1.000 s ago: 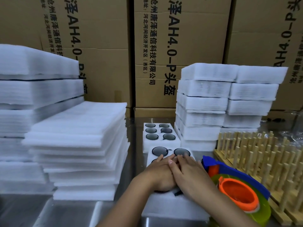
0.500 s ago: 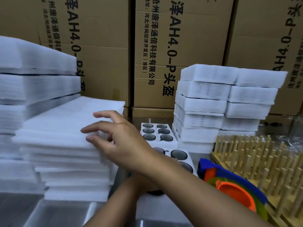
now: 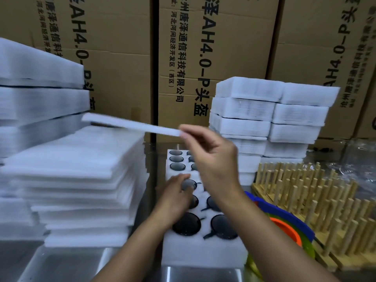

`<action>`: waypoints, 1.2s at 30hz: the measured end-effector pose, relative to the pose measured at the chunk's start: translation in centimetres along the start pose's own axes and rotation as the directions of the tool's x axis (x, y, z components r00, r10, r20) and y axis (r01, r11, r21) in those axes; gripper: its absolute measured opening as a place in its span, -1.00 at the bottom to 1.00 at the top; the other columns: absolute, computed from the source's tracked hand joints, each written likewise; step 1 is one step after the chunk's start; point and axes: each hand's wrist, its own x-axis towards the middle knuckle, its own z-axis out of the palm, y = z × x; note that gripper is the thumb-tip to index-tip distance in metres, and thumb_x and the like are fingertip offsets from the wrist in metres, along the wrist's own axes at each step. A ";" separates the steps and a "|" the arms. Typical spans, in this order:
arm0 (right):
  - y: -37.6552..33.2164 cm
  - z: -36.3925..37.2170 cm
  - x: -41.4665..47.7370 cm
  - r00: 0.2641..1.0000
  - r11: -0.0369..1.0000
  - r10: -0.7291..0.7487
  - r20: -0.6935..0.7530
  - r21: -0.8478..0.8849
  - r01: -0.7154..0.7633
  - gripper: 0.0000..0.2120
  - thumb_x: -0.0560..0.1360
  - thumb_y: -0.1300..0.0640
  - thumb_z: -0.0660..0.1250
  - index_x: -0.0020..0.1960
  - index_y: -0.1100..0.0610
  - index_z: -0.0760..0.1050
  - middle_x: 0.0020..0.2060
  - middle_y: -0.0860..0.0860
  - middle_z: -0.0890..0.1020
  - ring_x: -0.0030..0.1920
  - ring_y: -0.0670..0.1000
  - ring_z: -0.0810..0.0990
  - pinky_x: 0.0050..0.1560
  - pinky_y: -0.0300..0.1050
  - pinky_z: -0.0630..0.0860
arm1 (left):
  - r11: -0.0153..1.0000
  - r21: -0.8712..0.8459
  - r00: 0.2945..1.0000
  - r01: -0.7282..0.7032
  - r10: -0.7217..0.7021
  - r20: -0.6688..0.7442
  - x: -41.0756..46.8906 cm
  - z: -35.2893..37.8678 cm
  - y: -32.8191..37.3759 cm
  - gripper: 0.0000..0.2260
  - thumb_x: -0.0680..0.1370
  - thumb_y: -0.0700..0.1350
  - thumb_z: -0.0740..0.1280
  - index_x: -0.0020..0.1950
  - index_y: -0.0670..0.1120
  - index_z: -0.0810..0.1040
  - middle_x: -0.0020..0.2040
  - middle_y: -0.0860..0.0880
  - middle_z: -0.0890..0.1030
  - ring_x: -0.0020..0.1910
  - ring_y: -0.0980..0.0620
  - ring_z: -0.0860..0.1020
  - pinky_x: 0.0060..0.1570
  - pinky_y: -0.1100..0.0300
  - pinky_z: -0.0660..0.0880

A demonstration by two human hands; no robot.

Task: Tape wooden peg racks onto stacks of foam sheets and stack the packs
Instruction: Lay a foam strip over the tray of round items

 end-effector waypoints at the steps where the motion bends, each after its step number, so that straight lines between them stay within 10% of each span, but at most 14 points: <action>1: 0.2 -1.7 -0.5 0.998 1.000 0.016 -0.063 0.011 -0.016 -0.86 0.47 0.22 0.42 -0.03 0.04 0.67 -0.17 -0.09 0.71 -0.16 -0.14 0.66 -0.09 -0.24 0.57 | 0.998 -0.055 1.000 0.010 -0.011 -0.019 -0.7 -7.1 -1.8 -0.67 0.57 -0.12 0.21 0.34 -0.06 0.40 0.37 -0.08 0.42 0.36 -0.04 0.37 0.33 0.15 0.28; 4: 1.0 -6.7 -3.1 0.977 0.997 0.004 -0.213 -0.080 -0.022 -0.86 0.43 0.14 0.43 -0.08 -0.08 0.64 -0.17 -0.11 0.71 -0.12 -0.08 0.68 -0.02 -0.19 0.59 | 0.933 -0.309 0.972 0.185 -0.220 -0.083 -2.5 -9.0 -3.2 -0.69 0.58 -0.13 0.21 0.33 0.00 0.38 0.25 0.01 0.44 0.21 0.06 0.43 0.07 0.35 0.29; 7: 2.2 -10.0 -6.4 0.982 0.972 0.012 -0.189 -0.228 -0.056 -0.84 0.38 0.03 0.40 -0.05 -0.14 0.63 -0.13 -0.17 0.70 -0.08 -0.12 0.68 0.00 -0.24 0.58 | 0.709 -0.630 0.935 0.316 -0.347 0.079 -3.5 -8.5 -2.5 -0.67 0.57 -0.09 0.14 -0.23 -0.07 0.65 -0.22 -0.09 0.65 -0.30 0.01 0.60 -0.36 0.27 0.45; 10: 3.7 -11.9 -8.8 0.991 0.938 0.072 -0.109 -0.331 -0.105 -0.74 0.38 0.21 0.45 -0.11 -0.17 0.65 -0.17 -0.22 0.70 -0.16 -0.22 0.66 -0.11 -0.43 0.52 | 0.519 -0.783 0.893 0.342 -0.439 0.099 -2.6 -10.0 -3.5 -0.65 0.56 0.07 0.10 -0.19 -0.07 0.58 -0.29 -0.15 0.63 -0.31 -0.07 0.57 -0.31 0.18 0.46; 16: 4.2 -13.1 -10.2 0.976 0.893 0.214 0.049 -0.415 -0.175 -0.76 0.29 0.01 0.42 -0.08 -0.25 0.64 -0.23 -0.20 0.70 -0.17 -0.17 0.68 -0.08 -0.34 0.56 | 0.626 -0.645 0.881 0.438 -0.442 0.169 -3.4 -9.6 -3.0 -0.79 0.51 -0.08 0.28 0.04 -0.17 0.58 -0.09 -0.16 0.62 -0.24 -0.10 0.58 -0.28 0.17 0.48; 20: 3.4 -13.2 -10.3 0.976 0.870 0.186 0.114 -0.480 -0.109 -0.75 0.29 -0.02 0.44 -0.06 -0.27 0.62 -0.23 -0.28 0.68 -0.17 -0.26 0.65 -0.10 -0.45 0.50 | 0.717 -0.576 0.900 0.393 -0.429 0.081 -3.1 -9.2 -3.7 -0.47 0.51 -0.30 0.27 0.47 -0.09 0.28 0.29 -0.15 0.49 0.06 -0.14 0.56 -0.02 0.05 0.54; 36: 2.8 -13.5 -10.2 0.925 0.834 0.331 0.186 -0.516 -0.194 -0.69 0.33 0.19 0.53 -0.21 -0.26 0.65 -0.17 -0.31 0.66 -0.08 -0.28 0.61 -0.07 -0.47 0.47 | 0.833 -0.421 0.928 0.360 -0.368 0.066 -2.7 -9.6 -3.9 -0.45 0.50 -0.44 0.08 0.43 -0.03 0.35 0.38 -0.09 0.39 0.04 -0.08 0.54 0.06 0.04 0.53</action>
